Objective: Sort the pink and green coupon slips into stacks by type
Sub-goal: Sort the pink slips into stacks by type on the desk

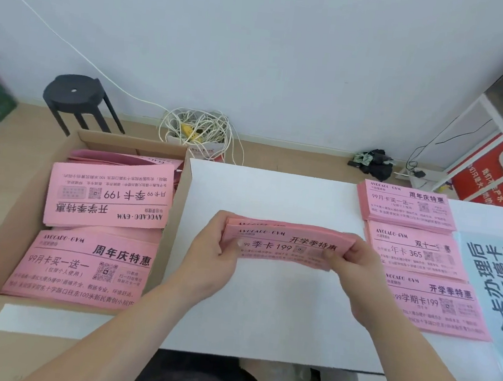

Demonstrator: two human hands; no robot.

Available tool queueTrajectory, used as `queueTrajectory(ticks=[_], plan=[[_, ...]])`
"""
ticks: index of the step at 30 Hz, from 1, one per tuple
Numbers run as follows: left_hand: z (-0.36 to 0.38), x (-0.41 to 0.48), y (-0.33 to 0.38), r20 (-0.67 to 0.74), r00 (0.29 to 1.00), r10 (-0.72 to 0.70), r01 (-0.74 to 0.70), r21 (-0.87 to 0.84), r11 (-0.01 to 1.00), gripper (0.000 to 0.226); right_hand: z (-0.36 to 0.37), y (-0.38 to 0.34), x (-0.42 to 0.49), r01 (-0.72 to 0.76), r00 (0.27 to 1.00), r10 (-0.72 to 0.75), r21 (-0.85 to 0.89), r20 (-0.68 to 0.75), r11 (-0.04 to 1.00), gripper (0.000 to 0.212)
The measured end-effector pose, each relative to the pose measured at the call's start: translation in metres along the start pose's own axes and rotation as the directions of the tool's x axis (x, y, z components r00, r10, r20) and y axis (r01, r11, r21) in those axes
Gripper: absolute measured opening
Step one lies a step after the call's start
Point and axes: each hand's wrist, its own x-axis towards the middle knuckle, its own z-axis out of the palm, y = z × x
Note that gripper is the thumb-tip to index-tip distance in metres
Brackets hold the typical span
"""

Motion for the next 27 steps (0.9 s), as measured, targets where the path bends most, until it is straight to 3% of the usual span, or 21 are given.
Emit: queueTrajectory(ticks=[5, 8, 12, 15, 21, 27], plan=[[0.011, 0.001, -0.011, -0.039, 0.998, -0.041, 0.042, 0.017, 0.999, 0.037, 0.003, 0.003, 0.001, 0.163, 0.974, -0.174, -0.087, -0.143, 0.983, 0.043], [0.014, 0.002, -0.02, -0.007, 0.997, 0.072, -0.068, 0.236, 0.969, 0.061, 0.004, 0.019, -0.002, 0.277, 0.946, -0.306, -0.224, -0.105, 0.934, 0.059], [0.016, 0.005, -0.022, 0.096, 0.976, 0.195, -0.217, 0.488, 0.845, 0.067, 0.008, 0.037, -0.001, 0.43, 0.868, -0.496, -0.47, -0.02, 0.771, 0.062], [0.018, 0.003, -0.022, 0.108, 0.974, 0.197, -0.224, 0.541, 0.811, 0.061, 0.013, 0.04, -0.003, 0.394, 0.882, -0.469, -0.479, -0.043, 0.785, 0.063], [0.019, 0.006, -0.016, 0.06, 0.99, 0.128, -0.141, 0.484, 0.864, 0.056, 0.015, 0.031, 0.007, 0.282, 0.924, -0.37, -0.48, -0.098, 0.831, 0.057], [0.029, 0.02, 0.006, 0.16, 0.987, 0.016, -0.077, 0.384, 0.92, 0.053, 0.002, 0.0, 0.017, 0.139, 0.97, -0.228, -0.576, -0.084, 0.805, 0.063]])
